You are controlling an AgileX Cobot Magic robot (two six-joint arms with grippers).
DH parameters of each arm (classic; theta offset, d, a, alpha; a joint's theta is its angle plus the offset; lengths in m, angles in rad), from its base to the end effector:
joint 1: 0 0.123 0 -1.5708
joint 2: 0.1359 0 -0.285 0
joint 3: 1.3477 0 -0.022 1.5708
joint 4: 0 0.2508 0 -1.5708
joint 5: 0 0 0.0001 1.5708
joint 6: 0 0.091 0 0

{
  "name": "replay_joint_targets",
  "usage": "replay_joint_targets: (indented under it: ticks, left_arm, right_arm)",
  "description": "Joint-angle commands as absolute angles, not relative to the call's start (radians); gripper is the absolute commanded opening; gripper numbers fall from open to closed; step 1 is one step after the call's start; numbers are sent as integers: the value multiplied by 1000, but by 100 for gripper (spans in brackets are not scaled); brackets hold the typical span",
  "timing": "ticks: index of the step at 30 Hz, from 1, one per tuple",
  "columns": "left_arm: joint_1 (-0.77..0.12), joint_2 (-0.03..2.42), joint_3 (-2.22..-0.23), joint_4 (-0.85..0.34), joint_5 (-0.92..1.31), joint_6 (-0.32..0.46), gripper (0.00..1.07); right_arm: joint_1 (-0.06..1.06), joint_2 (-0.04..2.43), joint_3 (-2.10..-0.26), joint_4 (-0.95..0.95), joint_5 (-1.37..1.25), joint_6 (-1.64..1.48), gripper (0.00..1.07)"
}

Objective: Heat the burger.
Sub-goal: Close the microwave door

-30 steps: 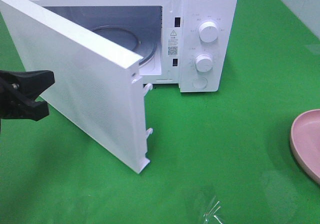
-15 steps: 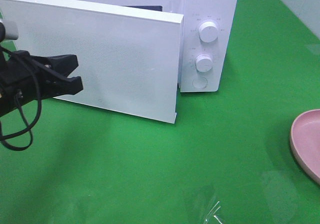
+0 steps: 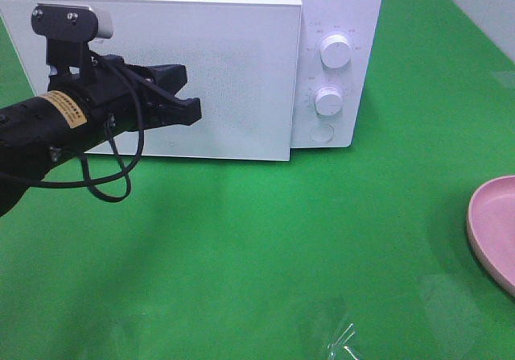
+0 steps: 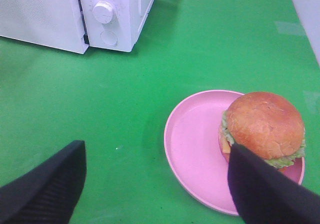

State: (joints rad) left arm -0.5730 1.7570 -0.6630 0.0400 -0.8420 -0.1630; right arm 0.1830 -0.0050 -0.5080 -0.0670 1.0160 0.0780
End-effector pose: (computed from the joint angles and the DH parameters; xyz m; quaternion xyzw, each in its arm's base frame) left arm 0.2780 -0.1826 0.1781 0.1747 0.7428 -0.2351 0.6021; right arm -0.0039 -0.0060 0.2833 -0.0432 0.8362 0.0378 0.5453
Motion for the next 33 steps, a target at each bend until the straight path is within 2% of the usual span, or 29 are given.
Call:
replay_joint_targets:
  ticks: [1, 29, 33]
  left_arm:
    - [-581, 1784, -718, 8, -841, -162, 0]
    - [-581, 1964, -989, -58, -841, -162, 0]
    - [-577, 1990, -1047, -72, -822, -144, 0]
  right_arm:
    - [176, -30, -506, -73, 1005, 79, 75]
    - [176, -30, -506, -73, 1005, 78, 75]
    - [176, -30, -506, -73, 1005, 78, 75]
